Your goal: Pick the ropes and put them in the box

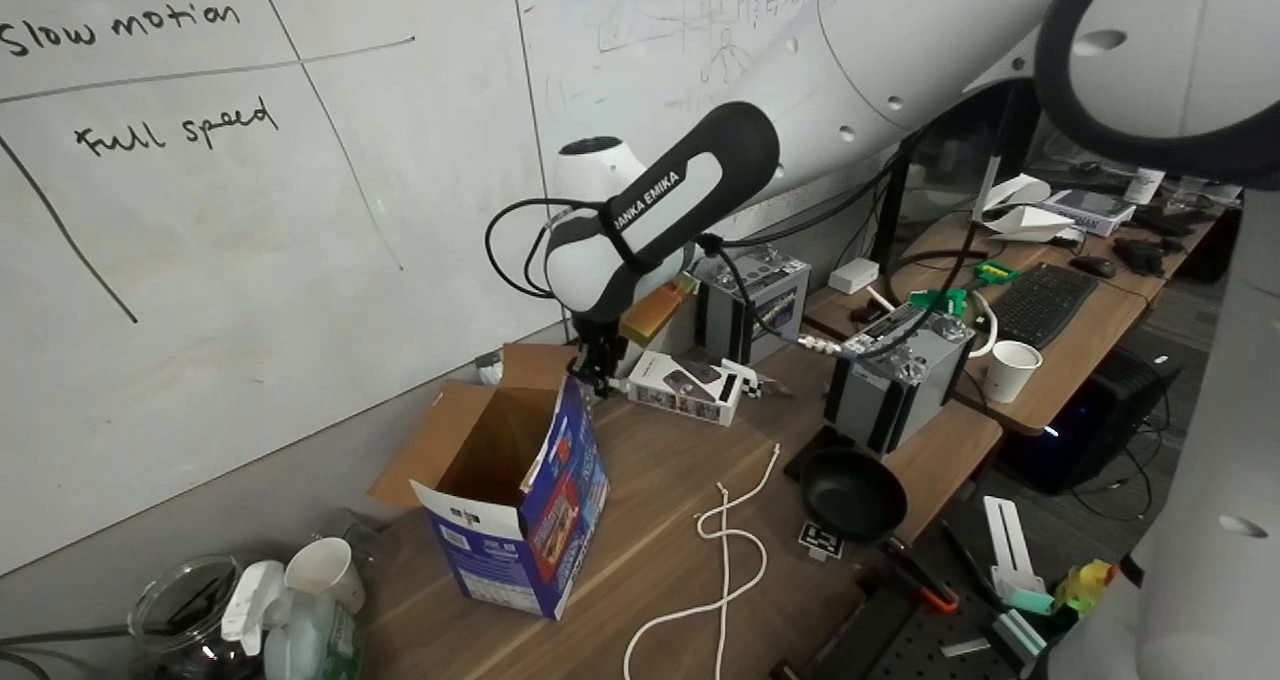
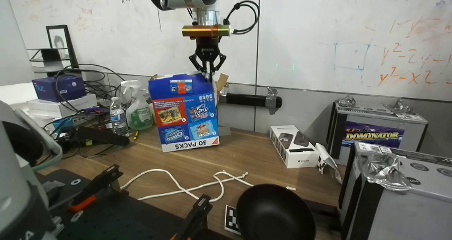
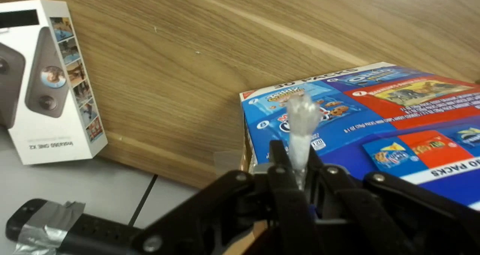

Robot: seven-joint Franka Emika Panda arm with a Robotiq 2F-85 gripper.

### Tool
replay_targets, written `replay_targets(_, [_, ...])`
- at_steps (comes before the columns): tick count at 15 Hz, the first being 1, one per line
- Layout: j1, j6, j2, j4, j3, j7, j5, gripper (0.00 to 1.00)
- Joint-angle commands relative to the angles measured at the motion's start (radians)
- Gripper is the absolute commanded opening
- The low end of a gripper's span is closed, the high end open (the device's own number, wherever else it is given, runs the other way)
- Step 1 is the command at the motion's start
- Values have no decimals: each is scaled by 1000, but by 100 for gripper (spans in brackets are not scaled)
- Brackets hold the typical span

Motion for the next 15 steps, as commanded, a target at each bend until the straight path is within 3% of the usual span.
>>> replay_targets(1, [70,-110,-43,84,-24,100,-91,13])
replay_targets(5, [115,-182,-17,197,-14,163,-153,13])
replay_targets(15, [144,-202,165,323,14,87,-81,12])
